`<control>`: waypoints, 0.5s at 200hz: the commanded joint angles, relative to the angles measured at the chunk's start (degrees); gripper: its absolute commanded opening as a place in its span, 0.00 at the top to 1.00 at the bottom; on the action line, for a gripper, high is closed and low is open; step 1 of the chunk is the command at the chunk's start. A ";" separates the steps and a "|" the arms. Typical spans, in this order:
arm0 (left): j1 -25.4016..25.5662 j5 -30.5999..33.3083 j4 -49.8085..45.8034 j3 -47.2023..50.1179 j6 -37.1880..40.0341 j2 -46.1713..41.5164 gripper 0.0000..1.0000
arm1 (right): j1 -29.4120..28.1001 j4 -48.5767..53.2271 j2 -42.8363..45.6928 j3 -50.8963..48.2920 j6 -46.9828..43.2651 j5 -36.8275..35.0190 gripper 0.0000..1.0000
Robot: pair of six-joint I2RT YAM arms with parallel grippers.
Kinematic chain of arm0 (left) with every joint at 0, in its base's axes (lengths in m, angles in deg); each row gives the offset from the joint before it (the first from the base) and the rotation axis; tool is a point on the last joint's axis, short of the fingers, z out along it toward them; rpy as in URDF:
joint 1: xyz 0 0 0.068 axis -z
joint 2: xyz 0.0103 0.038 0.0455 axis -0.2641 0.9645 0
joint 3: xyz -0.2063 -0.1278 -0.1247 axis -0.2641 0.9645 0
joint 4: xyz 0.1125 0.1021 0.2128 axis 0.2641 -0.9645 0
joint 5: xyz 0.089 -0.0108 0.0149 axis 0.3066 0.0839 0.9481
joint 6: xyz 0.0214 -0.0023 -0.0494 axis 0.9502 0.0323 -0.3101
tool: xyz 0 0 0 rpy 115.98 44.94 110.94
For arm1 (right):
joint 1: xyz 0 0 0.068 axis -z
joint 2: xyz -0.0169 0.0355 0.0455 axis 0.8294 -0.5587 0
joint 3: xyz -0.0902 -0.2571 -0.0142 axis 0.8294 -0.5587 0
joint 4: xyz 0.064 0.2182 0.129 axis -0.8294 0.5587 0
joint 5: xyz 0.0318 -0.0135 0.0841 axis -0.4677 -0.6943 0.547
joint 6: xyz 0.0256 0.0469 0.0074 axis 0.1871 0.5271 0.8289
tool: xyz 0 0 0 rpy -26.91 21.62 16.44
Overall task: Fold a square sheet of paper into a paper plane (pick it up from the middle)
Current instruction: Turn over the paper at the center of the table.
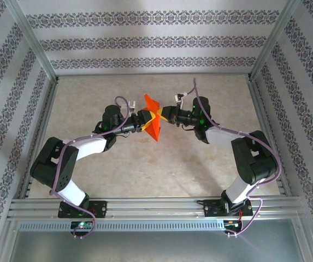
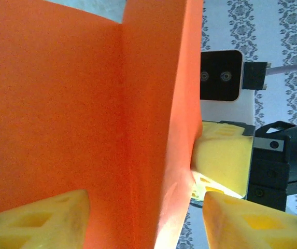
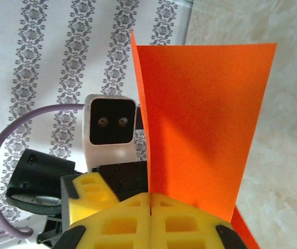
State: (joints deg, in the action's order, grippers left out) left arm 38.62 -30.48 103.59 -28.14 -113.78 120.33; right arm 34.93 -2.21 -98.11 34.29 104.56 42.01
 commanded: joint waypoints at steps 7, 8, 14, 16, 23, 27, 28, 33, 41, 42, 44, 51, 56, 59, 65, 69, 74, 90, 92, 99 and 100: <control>0.82 -2.81 7.61 -1.83 -1.70 1.18 0.49 | 0.45 -4.36 -0.93 -0.66 2.23 1.85 0.98; 0.80 -2.84 7.72 -1.79 -1.75 1.19 0.49 | 0.45 -4.41 -0.98 -0.61 2.28 1.88 0.98; 0.78 -3.02 8.40 -1.82 -1.97 1.29 0.51 | 0.45 -4.53 -1.19 -0.57 2.40 1.92 0.98; 0.84 -3.09 8.61 -1.82 -2.04 1.29 0.52 | 0.45 -4.60 -1.28 -0.59 2.48 1.92 0.98; 0.85 -3.23 9.15 -1.81 -2.16 1.38 0.53 | 0.54 -4.78 -1.46 -0.57 2.59 1.95 0.98; 0.84 -3.31 9.31 -1.80 -2.20 1.38 0.54 | 0.60 -4.80 -1.56 -0.63 2.63 1.93 0.98; 0.80 -3.31 9.32 -1.81 -2.17 1.38 0.54 | 0.57 -4.80 -1.61 -0.65 2.66 1.92 0.98; 0.82 -3.46 9.33 -1.78 -2.23 1.38 0.56 | 0.60 -4.80 -1.73 -0.66 2.68 1.92 0.98; 0.79 -3.47 9.33 -1.77 -1.99 1.29 0.58 | 0.69 -4.88 -1.91 -0.72 2.83 1.92 0.98; 0.78 -3.52 9.33 -1.80 -1.98 1.29 0.58 | 0.70 -4.88 -1.96 -0.69 2.84 1.92 0.98; 0.80 -3.50 9.33 -1.71 -1.97 1.29 0.59 | 0.71 -4.89 -2.00 -0.73 2.85 1.92 0.98; 0.86 -3.42 9.22 -1.70 -1.84 1.16 0.60 | 0.78 -4.96 -2.15 -0.74 2.94 1.93 0.98; 0.86 -3.45 9.32 -1.70 -1.78 1.12 0.61 | 0.84 -4.98 -2.25 -0.82 2.94 1.93 0.98; 0.86 -3.44 9.30 -1.73 -1.71 1.05 0.62 | 0.88 -4.98 -2.27 -0.83 3.01 1.93 0.98; 0.81 -3.40 9.13 -1.78 -1.60 0.96 0.64 | 0.89 -4.98 -2.36 -0.85 3.03 1.95 0.98; 0.82 -3.40 9.01 -1.81 -1.43 0.94 0.65 | 0.90 -4.98 -2.44 -0.83 3.11 2.01 0.98; 0.86 -3.42 8.59 -1.91 -1.29 0.89 0.68 | 0.93 -5.06 -2.49 -0.83 3.19 2.01 0.98; 0.85 -3.49 7.04 -2.31 -0.59 0.89 0.74 | 0.92 -5.07 -2.62 -0.92 3.33 2.26 0.98; 0.86 -3.51 6.91 -2.41 -0.53 0.86 0.74 | 0.96 -5.07 -2.62 -0.92 3.37 2.21 0.98; 0.80 -3.41 6.49 -2.37 -0.30 0.88 0.77 | 0.98 -5.15 -2.69 -1.00 3.38 2.19 0.98; 0.83 -3.36 6.41 -2.36 -0.26 0.87 0.77 | 0.98 -5.15 -2.70 -1.01 3.38 2.23 0.98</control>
State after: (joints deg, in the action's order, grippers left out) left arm 38.62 -32.82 108.44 -28.73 -115.59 121.38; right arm 35.37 -4.59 -100.21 34.29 107.41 42.73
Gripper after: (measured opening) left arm 0.262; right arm 0.048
